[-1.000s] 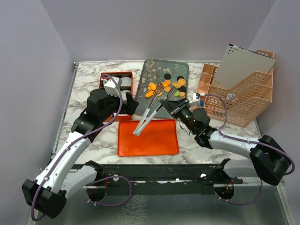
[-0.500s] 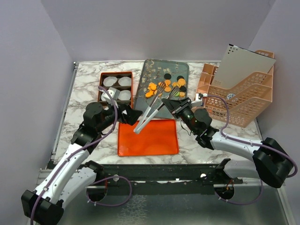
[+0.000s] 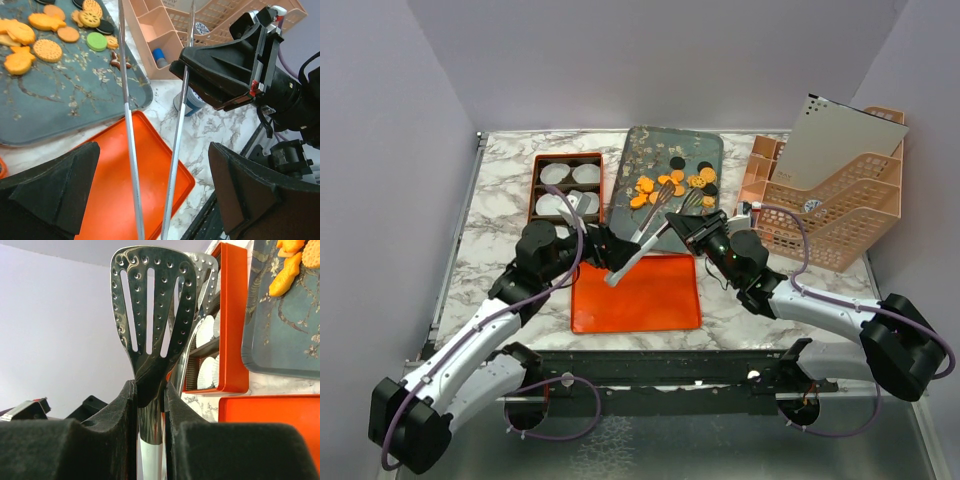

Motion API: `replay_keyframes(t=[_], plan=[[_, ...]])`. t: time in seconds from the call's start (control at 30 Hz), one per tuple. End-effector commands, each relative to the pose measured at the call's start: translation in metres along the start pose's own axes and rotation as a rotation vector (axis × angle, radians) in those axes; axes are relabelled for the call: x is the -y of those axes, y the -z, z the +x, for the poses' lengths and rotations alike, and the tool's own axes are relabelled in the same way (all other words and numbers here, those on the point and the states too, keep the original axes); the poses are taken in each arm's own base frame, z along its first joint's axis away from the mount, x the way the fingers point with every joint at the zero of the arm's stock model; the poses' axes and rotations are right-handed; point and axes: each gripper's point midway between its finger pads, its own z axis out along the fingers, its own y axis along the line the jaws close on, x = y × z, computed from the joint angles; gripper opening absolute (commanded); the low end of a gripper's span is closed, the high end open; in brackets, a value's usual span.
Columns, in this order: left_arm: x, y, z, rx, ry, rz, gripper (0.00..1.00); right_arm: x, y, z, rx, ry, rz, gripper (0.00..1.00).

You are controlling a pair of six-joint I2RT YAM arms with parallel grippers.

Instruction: Pack the cookies

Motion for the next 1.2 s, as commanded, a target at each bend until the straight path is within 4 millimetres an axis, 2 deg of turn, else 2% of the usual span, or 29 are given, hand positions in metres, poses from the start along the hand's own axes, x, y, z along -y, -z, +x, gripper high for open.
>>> replay_keyframes(t=[0.0, 0.27, 0.63, 1.07, 1.17], plan=[[0.008, -0.013, 0.001, 0.028, 0.035, 0.014, 0.99, -0.018, -0.004, -0.011, 0.046, -0.068, -0.026, 0.01], [0.019, -0.035, 0.008, -0.024, 0.034, 0.033, 0.98, -0.020, -0.002, -0.010, 0.037, -0.082, -0.021, 0.01], [0.014, -0.051, 0.022, -0.097, 0.031, 0.005, 0.83, -0.019, 0.001, -0.007, 0.018, -0.097, -0.020, 0.01], [0.014, -0.054, 0.033, -0.132, 0.049, 0.010, 0.69, -0.024, 0.004, -0.006, 0.002, -0.107, -0.042, 0.01], [0.015, -0.055, 0.033, -0.135, 0.051, 0.016, 0.61, -0.024, 0.005, -0.005, -0.002, -0.113, -0.044, 0.00]])
